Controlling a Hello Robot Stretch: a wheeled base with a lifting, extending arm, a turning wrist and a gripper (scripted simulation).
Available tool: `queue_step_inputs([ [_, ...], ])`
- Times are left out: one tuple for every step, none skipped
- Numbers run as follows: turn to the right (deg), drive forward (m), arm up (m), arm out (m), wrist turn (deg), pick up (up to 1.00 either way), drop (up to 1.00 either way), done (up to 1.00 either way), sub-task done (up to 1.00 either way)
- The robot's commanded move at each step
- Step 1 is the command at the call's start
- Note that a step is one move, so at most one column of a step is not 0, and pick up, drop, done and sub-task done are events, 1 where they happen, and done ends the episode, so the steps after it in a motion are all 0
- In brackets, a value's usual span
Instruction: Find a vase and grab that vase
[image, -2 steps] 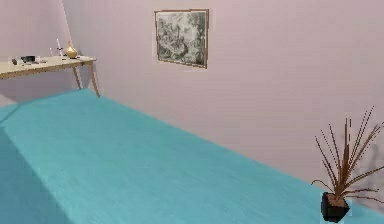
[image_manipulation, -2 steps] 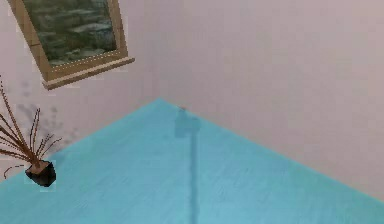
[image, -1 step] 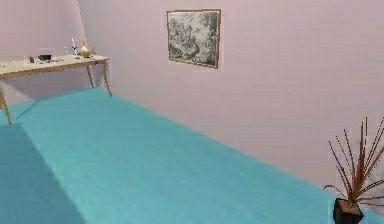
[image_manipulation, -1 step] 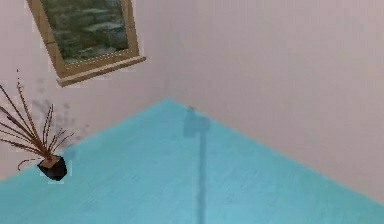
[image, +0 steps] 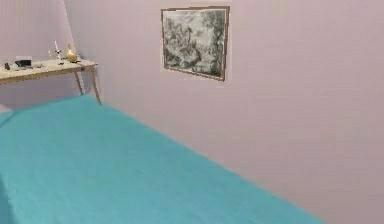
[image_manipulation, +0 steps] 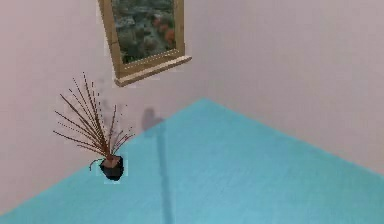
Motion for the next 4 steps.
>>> queue_step_inputs([
  [-30.0,0.00,0.00,0.00,0.0,0.00,0.00,0.00,0.00],
  [0.0,1.00,0.00,0.00,0.0,0.00,0.00,0.00,0.00],
  [0.0,1.00,0.00,0.00,0.0,0.00,0.00,0.00,0.00],
  [0.0,0.95,0.00,0.00,0.0,0.00,0.00,0.00,0.00],
])
